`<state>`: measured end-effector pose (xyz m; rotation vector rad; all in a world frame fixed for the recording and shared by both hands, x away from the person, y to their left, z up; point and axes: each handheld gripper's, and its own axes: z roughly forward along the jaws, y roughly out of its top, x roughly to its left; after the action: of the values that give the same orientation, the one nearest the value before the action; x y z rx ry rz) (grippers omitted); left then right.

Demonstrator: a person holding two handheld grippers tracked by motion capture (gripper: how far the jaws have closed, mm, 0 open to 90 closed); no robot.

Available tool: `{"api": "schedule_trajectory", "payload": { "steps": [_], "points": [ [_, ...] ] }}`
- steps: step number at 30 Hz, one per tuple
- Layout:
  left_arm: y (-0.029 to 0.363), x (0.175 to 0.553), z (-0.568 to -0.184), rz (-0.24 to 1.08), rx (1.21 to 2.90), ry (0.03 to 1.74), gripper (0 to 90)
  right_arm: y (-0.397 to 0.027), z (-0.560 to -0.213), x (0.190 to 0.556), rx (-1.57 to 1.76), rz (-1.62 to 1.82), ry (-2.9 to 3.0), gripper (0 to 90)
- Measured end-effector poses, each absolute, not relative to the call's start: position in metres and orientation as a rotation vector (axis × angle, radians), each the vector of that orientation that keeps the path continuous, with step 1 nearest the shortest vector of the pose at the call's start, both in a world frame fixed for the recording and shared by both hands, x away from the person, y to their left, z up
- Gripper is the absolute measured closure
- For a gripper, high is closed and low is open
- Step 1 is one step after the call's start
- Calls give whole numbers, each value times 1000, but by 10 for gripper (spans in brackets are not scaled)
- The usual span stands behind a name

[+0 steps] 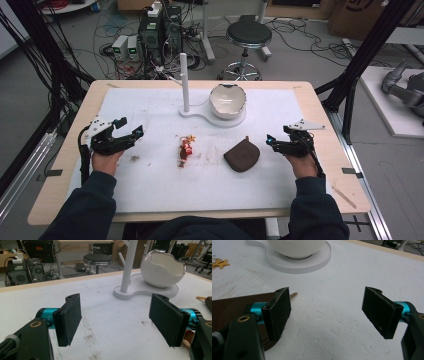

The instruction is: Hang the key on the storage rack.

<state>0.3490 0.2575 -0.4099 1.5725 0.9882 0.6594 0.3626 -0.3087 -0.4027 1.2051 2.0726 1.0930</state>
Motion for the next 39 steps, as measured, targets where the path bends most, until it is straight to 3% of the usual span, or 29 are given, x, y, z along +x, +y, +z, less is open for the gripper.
{"api": "schedule_trajectory", "payload": {
  "steps": [23, 39],
  "points": [
    [233, 341, -410, 589, 1619, 967, 267, -307, -404, 360, 1225, 1083, 2078, 243],
    [154, 345, -431, 384, 1860, 882, 245, -306, -406, 362, 1222, 1074, 2090, 250]
  ]
}}
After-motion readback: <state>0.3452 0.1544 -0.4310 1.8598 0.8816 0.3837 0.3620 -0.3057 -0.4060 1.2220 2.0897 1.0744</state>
